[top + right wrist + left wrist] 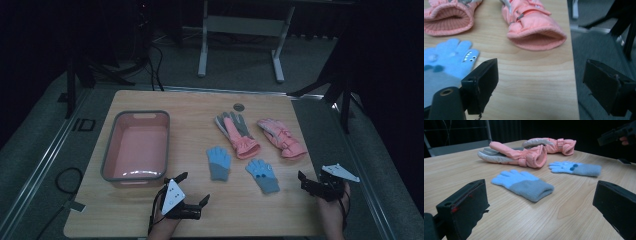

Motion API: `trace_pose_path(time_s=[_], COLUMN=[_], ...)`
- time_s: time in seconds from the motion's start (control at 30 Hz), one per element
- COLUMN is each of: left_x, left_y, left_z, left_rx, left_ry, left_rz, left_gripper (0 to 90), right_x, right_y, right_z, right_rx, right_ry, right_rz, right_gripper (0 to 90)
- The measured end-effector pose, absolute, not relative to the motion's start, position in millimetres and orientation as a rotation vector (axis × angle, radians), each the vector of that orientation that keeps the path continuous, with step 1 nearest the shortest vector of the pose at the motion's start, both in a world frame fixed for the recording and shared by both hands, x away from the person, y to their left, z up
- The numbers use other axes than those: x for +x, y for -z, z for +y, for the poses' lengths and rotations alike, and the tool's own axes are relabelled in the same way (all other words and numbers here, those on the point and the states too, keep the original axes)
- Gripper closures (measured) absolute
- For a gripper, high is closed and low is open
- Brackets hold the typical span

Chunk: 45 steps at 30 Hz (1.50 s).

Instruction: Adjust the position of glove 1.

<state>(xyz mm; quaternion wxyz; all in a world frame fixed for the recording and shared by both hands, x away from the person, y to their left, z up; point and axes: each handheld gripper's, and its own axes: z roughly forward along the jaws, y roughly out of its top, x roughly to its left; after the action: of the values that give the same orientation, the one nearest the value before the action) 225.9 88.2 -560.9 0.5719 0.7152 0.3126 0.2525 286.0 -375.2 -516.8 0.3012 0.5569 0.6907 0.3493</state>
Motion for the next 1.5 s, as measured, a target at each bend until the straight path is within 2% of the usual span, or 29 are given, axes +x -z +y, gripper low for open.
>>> trace_pose_path(time_s=[0.27, 0.53, 0.83, 1.13, 1.37, 1.5], left_x=[226, 226, 226, 226, 226, 226], left_y=[561, 561, 561, 561, 561, 561], left_z=[88, 88, 87, 87, 87, 87], left_rx=[1.678, 1.683, 1.686, 1.694, 1.691, 1.692], left_ry=[-0.586, -0.584, -0.580, -0.586, -0.577, -0.577], left_rz=[0.730, 0.729, 0.721, 0.719, 0.717, 0.716], left_gripper=[0.0, 0.0, 0.0, 0.0, 0.0, 0.0], right_x=[293, 303, 314, 327, 334, 342], right_y=[494, 472, 464, 465, 471, 482], right_z=[-355, -311, -271, -232, -194, -171], right_rx=[1.463, 1.385, 1.289, 1.217, 1.131, 1.112], right_ry=[-1.022, -1.079, -1.176, -1.212, -1.203, -1.207], right_rz=[1.848, 1.940, 2.034, 2.137, 2.245, 2.303], right_gripper=[11.7, 11.1, 26.4, 31.2, 42.2, 44.8])
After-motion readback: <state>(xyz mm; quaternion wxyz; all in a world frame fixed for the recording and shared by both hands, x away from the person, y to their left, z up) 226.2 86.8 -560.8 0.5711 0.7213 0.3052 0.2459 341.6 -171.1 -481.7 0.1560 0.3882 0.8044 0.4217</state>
